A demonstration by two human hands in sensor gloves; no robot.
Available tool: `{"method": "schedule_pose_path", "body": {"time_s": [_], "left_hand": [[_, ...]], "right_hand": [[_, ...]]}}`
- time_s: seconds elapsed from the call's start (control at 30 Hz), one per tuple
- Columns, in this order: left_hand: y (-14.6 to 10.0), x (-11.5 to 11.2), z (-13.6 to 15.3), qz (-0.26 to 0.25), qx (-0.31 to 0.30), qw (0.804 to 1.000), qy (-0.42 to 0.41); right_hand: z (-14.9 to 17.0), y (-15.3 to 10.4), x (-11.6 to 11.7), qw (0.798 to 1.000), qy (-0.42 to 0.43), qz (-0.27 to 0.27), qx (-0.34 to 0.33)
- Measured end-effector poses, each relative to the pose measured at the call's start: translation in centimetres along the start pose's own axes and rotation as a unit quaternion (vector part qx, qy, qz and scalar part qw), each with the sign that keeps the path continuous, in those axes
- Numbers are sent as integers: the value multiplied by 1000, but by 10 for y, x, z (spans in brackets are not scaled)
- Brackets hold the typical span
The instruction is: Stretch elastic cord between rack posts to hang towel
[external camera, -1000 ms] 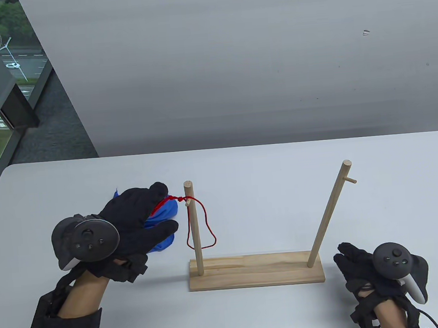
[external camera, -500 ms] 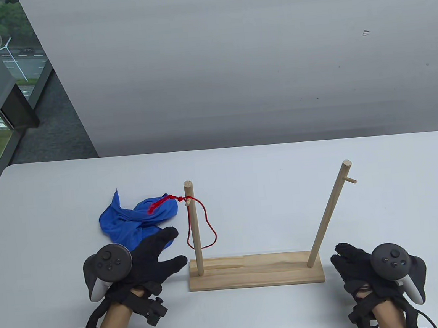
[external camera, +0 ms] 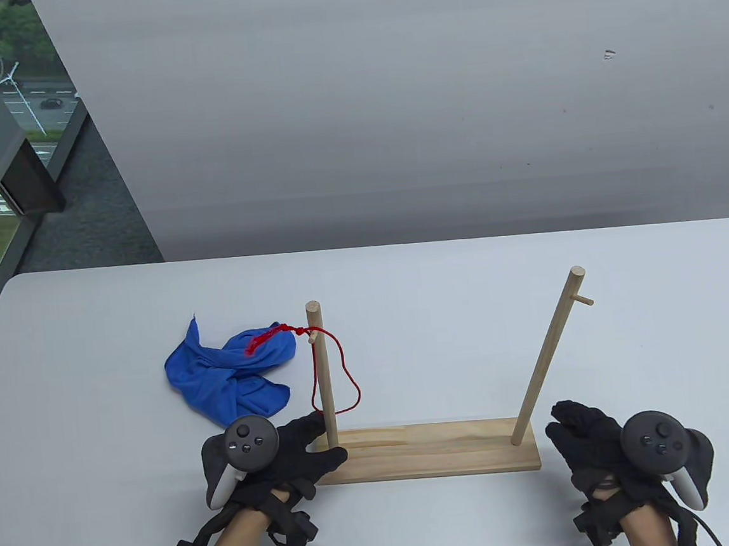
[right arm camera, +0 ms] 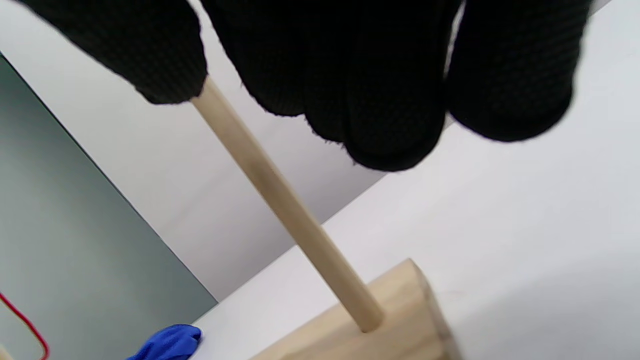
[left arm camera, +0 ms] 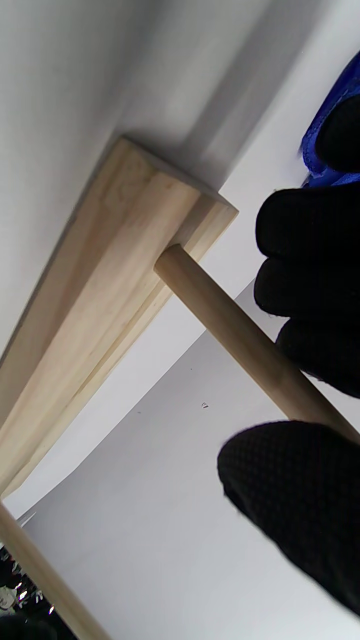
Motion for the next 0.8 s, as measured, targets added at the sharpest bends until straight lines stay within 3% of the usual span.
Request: {"method": "schedule_pose_path", "body": {"time_s": [0.33, 0.8], "left_hand": [[3, -11, 3, -23, 7, 1000, 15], [-1, -16, -2, -57, -5, 997, 53]], "right_hand": [[-48, -12, 0, 990, 10, 28, -137], [-116, 2, 23, 978, 11, -16, -207]]}}
Point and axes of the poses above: the tracker on the back of each hand, its own z axis roughly to the little-finger side, its own y axis roughly from the wrist to the fingertips, x = y × z, the point moved 2 cm from there along y, roughly from the wrist to the fingertips, and after that the axes turned 10 degrees about x, right-handed, at the moved point
